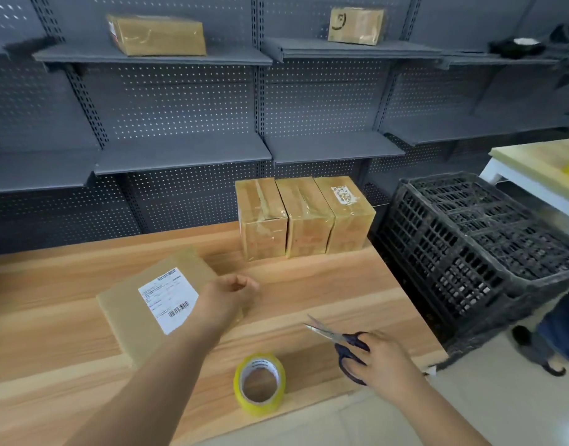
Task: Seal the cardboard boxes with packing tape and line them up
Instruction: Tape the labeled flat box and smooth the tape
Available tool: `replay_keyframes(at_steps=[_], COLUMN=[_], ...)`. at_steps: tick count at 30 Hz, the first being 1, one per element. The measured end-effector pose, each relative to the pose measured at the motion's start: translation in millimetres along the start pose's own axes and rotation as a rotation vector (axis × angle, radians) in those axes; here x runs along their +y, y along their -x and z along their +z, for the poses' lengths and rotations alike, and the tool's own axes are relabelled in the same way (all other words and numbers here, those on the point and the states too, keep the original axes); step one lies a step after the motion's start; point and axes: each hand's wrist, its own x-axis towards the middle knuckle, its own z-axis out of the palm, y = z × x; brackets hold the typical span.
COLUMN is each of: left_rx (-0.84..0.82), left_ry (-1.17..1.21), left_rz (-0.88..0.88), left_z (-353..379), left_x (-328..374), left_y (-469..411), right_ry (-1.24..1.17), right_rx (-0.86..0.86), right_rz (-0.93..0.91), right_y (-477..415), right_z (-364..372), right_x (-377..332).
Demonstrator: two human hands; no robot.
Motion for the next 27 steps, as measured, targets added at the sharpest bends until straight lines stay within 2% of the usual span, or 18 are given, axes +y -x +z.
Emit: replay_keyframes(at_steps=[5,9,12,16,19,21,24,27], left_rx=[0.008,0.043,0.072,0.058,0.024,0.010,-0.004,-0.035], left_ry=[0.086,0.123,0.160,0.121,0.154,0.200,0.263,0.259], left_rz=[-0.131,-0.213,-0.231,-0.249,-0.289,-0.321,-0.363,-0.371], left_z=[29.3,41.3,50.2,61.1,66.8,69.9,75.5,81.2], left_x=[-23.1,-36.1,-43.2,-50.5,-52.5,-51.7,-45.7,-38.7], left_y=[-22.1,-28.5,-31.3,-35.4,-37.9,-38.6,-37.9,-35.9], right_ry=[-0.120,-0.127,-0.114,-0.084,0.099,0.120,-0.268,-0.816], right_rx=[0.030,0.126,0.154,0.059,-0.055,-0.049,-0.022,-0.218], right_rz=[0.214,0.346,0.353,0.340,0.316,0.291,0.231,0.191], right_y=[-40.1,-61.6,-67.3,-67.0,-71.4,-75.3,-85.7,-98.5], right_z=[46.2,61.2,70.4,88.2,88.6,82.0,61.2,23.3], right_x=[38.1,50.6,59.2,65.4,62.2,53.2,22.7,-24.2])
